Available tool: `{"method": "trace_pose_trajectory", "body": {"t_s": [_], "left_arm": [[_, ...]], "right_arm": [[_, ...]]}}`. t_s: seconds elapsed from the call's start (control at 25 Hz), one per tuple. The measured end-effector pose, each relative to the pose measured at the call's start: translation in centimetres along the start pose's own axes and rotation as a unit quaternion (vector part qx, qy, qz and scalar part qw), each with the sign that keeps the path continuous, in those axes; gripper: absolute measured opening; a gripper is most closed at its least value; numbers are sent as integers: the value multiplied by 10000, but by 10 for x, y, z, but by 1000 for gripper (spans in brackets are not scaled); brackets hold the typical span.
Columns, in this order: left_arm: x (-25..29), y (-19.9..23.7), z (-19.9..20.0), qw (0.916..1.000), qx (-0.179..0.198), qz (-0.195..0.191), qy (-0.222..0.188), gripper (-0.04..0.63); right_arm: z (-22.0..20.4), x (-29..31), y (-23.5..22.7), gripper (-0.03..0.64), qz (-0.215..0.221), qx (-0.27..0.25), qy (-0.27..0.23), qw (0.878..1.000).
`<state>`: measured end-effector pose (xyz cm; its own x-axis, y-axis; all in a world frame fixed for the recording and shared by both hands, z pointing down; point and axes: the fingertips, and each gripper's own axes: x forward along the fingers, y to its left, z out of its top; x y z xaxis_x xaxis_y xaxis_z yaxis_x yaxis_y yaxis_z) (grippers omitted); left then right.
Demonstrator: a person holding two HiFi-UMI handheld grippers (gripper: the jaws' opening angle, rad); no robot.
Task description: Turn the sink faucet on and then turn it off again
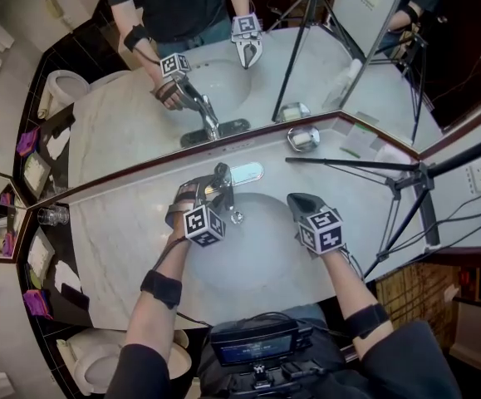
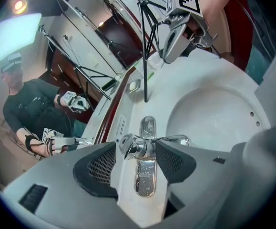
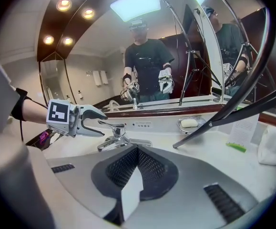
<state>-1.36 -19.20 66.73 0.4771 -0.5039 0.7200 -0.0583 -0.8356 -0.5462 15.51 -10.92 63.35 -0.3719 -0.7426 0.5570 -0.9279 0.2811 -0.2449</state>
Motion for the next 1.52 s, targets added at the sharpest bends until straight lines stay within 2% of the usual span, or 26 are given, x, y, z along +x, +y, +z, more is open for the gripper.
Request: {"method": "trace_pose_trajectory", "body": {"t_s": [0.36,0.96,1.16,1.52], "left_arm": [[10,-6,-3,9996,229,-35,181,189],[1,-9,-3,9979,492,324,274,146],[0,-19,-7,9977,520,325,274,121],[0,-26,-12,9980,461,328,298,115]], "right_arm": [[-8,2,-5,20,-14,80,56,10000],[-3,10,2,20,61,56,49,10000],[-2,13,3,20,77,57,47,9999],[2,16,9,20,123,25,46,9999]]}}
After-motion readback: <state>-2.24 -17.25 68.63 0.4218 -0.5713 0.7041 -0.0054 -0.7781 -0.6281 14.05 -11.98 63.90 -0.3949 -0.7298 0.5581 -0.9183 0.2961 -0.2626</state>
